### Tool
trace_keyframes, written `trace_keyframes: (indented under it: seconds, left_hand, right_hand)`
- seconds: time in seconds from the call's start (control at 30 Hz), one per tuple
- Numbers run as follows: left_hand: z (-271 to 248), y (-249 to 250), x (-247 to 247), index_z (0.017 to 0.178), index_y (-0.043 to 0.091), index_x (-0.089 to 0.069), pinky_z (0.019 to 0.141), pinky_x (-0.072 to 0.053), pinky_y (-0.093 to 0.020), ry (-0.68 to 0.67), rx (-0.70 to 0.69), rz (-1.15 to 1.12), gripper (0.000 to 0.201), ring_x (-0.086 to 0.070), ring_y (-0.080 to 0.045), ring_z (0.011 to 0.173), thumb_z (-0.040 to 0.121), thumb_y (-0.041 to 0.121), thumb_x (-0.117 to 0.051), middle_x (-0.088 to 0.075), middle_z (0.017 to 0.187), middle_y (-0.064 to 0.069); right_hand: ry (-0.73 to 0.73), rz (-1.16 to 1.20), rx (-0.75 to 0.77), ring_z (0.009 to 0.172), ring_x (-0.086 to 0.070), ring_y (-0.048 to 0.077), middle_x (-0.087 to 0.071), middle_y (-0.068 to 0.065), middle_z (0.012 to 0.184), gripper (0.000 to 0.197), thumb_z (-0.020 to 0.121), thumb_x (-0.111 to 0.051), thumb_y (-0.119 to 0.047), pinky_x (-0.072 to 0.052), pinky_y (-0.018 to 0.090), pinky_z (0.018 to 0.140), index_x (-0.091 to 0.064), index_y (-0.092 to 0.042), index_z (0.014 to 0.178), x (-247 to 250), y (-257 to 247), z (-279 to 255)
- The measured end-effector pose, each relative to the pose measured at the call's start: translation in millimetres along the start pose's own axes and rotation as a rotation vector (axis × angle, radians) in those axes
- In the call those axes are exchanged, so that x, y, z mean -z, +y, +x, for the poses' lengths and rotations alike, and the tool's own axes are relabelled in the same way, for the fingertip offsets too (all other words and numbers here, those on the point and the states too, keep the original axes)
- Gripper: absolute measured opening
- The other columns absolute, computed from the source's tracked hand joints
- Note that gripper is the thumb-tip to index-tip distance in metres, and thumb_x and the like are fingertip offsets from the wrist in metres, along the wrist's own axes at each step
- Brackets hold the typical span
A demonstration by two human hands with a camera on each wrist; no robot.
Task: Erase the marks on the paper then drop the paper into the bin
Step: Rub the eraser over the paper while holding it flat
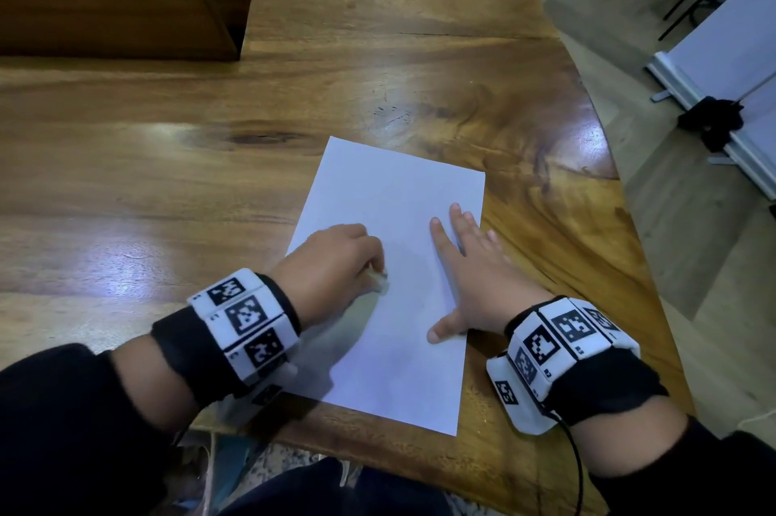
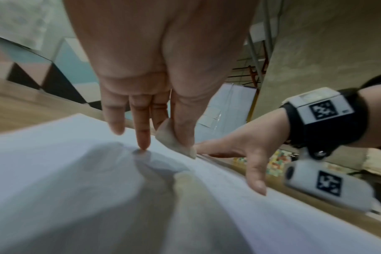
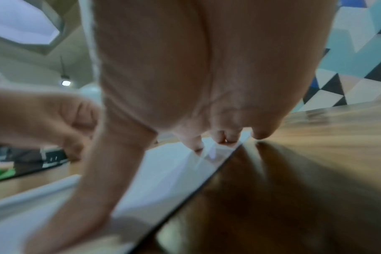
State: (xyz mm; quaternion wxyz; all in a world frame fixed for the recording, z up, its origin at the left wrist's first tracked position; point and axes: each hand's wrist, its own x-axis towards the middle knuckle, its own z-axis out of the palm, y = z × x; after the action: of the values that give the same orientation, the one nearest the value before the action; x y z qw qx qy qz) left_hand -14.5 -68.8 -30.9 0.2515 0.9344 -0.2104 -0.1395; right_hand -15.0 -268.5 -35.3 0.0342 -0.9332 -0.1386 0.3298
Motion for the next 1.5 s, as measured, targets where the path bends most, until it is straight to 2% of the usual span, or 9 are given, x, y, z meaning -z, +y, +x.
trace_keyframes:
  seconds: [0.23, 0.33, 0.43, 0.6, 0.8, 0.97, 1.17, 1.37, 1.5]
  left_hand:
    - [9.4, 34.7, -17.7, 0.085, 0.006, -0.061, 0.073, -0.045, -0.037, -0.174, -0.092, 0.068, 0.015, -0.056, -0.031, 0.084, 0.084, 0.018, -0.052, -0.055, 0.092, -0.012]
    - [-17.7, 24.3, -28.5, 0.074, 0.006, -0.058, 0.060, -0.036, -0.027, -0.329, -0.262, 0.143, 0.030, -0.055, -0.026, 0.073, 0.080, 0.029, -0.039, -0.052, 0.077, -0.005]
    - [-24.9, 19.4, -27.2, 0.089, 0.002, -0.062, 0.057, -0.035, -0.013, -0.408, -0.323, 0.254, 0.025, -0.049, -0.015, 0.063, 0.085, 0.021, -0.045, -0.046, 0.065, 0.008]
    - [10.0, 24.0, -18.6, 0.079, 0.007, -0.062, 0.073, -0.045, -0.033, -0.184, -0.166, 0.065, 0.015, -0.056, -0.028, 0.079, 0.084, 0.019, -0.055, -0.056, 0.086, -0.010]
    - [-20.3, 19.7, -22.3, 0.082, 0.008, -0.067, 0.068, -0.031, -0.019, -0.467, -0.252, 0.053, 0.013, -0.057, -0.022, 0.088, 0.080, 0.018, -0.059, -0.060, 0.092, -0.008]
    - [3.8, 20.9, -19.2, 0.077, 0.007, -0.061, 0.068, -0.039, -0.029, -0.218, -0.176, 0.042, 0.013, -0.052, -0.025, 0.077, 0.083, 0.016, -0.054, -0.045, 0.080, -0.001]
    - [-24.8, 14.2, -19.2, 0.074, 0.008, -0.065, 0.061, -0.031, -0.020, -0.455, -0.222, 0.013, 0.010, -0.048, -0.014, 0.075, 0.079, 0.015, -0.060, -0.047, 0.079, 0.003]
    - [10.5, 22.0, -14.0, 0.074, 0.008, -0.060, 0.072, -0.043, -0.032, -0.228, -0.147, 0.030, 0.013, -0.055, -0.026, 0.080, 0.082, 0.019, -0.058, -0.046, 0.079, -0.001]
    - [-17.2, 12.3, -18.2, 0.066, 0.009, -0.058, 0.064, -0.039, -0.025, -0.347, -0.216, 0.013, 0.017, -0.046, -0.019, 0.070, 0.079, 0.018, -0.055, -0.044, 0.077, 0.001]
  right_hand:
    - [-0.022, -0.078, -0.039, 0.140, 0.033, 0.019, 0.041, 0.006, 0.149, 0.141, 0.061, -0.074, -0.066, 0.016, 0.050, 0.115, 0.029, -0.021, 0.145, 0.3, -1.0, -2.1]
    - [-0.025, -0.089, -0.043, 0.140, 0.033, 0.018, 0.041, 0.006, 0.149, 0.141, 0.060, -0.074, -0.067, 0.016, 0.051, 0.114, 0.029, -0.021, 0.145, 0.2, -0.6, -3.1]
    - [-0.028, -0.081, -0.045, 0.140, 0.033, 0.018, 0.041, 0.006, 0.150, 0.140, 0.061, -0.074, -0.066, 0.017, 0.052, 0.113, 0.029, -0.022, 0.145, 1.1, -0.6, -4.3]
    - [-0.081, -0.069, -0.097, 0.139, 0.034, 0.016, 0.043, 0.002, 0.148, 0.142, 0.059, -0.076, -0.065, 0.012, 0.068, 0.106, 0.030, -0.025, 0.145, 3.5, -4.6, -2.5]
    - [-0.101, -0.064, -0.113, 0.139, 0.034, 0.015, 0.043, 0.000, 0.149, 0.143, 0.057, -0.077, -0.065, 0.008, 0.073, 0.103, 0.029, -0.027, 0.145, 5.3, -5.2, -3.2]
    - [-0.111, -0.069, -0.128, 0.139, 0.034, 0.016, 0.043, 0.001, 0.148, 0.142, 0.059, -0.077, -0.063, 0.009, 0.072, 0.103, 0.029, -0.026, 0.145, 5.8, -7.7, -2.4]
    - [-0.122, -0.060, -0.131, 0.138, 0.035, 0.015, 0.044, 0.000, 0.148, 0.142, 0.058, -0.078, -0.062, 0.008, 0.072, 0.104, 0.030, -0.026, 0.144, 6.2, -7.9, -3.1]
    - [-0.151, -0.038, -0.150, 0.138, 0.035, 0.015, 0.045, -0.002, 0.147, 0.142, 0.060, -0.079, -0.060, 0.006, 0.074, 0.102, 0.031, -0.026, 0.144, 8.8, -10.8, -2.9]
    - [-0.150, -0.038, -0.153, 0.138, 0.036, 0.013, 0.046, -0.003, 0.146, 0.142, 0.059, -0.079, -0.059, 0.007, 0.073, 0.102, 0.031, -0.027, 0.144, 8.5, -10.8, -2.3]
